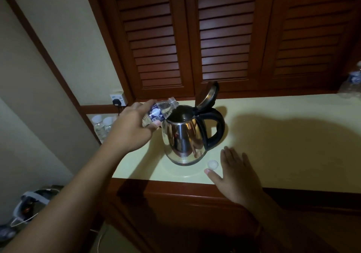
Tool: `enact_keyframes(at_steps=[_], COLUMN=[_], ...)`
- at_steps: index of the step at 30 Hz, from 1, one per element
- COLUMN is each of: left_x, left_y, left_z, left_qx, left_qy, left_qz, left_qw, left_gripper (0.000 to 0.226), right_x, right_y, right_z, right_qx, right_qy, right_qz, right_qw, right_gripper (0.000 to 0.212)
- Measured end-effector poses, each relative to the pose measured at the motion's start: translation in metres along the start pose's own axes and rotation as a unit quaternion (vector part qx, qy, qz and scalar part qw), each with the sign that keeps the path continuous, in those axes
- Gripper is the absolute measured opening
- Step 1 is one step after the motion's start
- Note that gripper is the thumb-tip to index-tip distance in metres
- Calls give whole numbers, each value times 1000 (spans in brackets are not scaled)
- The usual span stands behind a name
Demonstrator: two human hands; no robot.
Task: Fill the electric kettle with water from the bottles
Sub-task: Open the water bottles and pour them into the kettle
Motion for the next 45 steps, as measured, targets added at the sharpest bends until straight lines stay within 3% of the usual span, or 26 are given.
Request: enact_keyframes(at_steps=[4,11,23,45], left_x=[7,12,6,2], left_y=[12,25,36,52], left_z=[15,27,31,31], left_qx=[-72,-161,-214,-276], left_qy=[11,46,70,67], left_qz=[157,270,328,361], left_qw=[985,948,918,888], left_gripper=[68,68,84,91], right_x=[-3,-5,-2,0], right_y=[0,3,0,2], right_z=[1,1,1,0], right_qx=[6,16,33,35], right_qy=[1,17,23,44], right_qz=[-3,5,14,82], right_qw=[1000,1000,999,995], right_gripper=[102,97,90,44])
Point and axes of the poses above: each hand's wrist, its own z-axis towards the middle knuckle, its own x-axis out of the back of the hand, y = z × x, the point moved 8 cm from there along z, towards the middle knuckle, and after that the axes turned 9 degrees about y, right-handed, at the moved point
